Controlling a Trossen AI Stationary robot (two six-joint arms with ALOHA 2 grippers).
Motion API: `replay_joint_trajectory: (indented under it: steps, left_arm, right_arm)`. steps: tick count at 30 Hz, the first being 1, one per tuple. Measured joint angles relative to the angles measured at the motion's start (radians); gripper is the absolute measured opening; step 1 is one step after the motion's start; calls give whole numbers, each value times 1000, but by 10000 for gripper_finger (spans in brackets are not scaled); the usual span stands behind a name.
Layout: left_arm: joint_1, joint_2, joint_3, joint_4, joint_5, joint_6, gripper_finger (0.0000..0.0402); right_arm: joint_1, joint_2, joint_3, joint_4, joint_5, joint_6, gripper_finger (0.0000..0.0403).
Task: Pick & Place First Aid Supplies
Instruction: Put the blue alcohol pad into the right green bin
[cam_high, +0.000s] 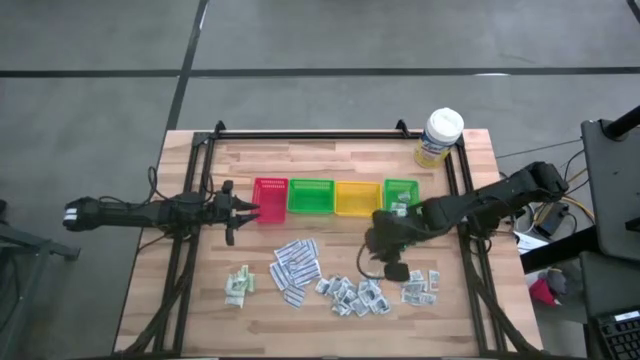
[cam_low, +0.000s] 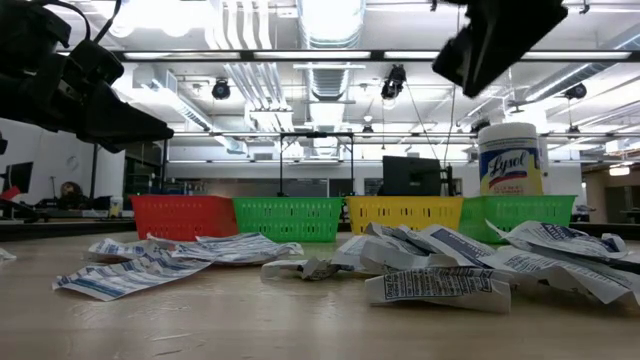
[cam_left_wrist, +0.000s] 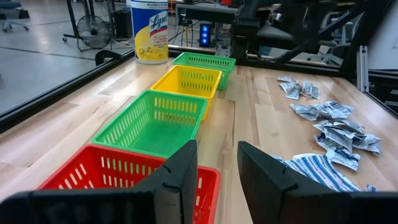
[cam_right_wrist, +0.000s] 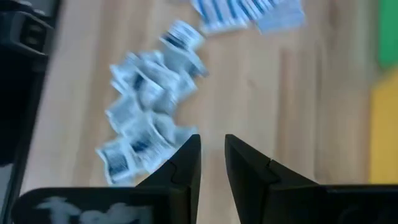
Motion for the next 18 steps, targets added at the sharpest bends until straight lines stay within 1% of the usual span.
replay_joint_trajectory:
  steps: [4,6,11,13,15,18]
  left_arm:
    - [0,0,0,0,0,0,113]
    - [0,0,0,0,0,-1,113]
    - [0,1,0,0,0,-1,113]
    - [0,2,0,0,0,-1,113]
    - [0,7,0,0,0,-1,113]
    - [0,9,0,0,0,-2,113]
  right_arm:
    - [32,4,-14,119,0,-40,72]
    - [40,9,-15,150,1,-46,76]
    - [54,39,-4,154,-2,-15,82]
    - [56,59,-6,153,-26,15,82]
    - [60,78,-5,129,-48,67,80]
    - [63,118,-6,89,-52,144,75]
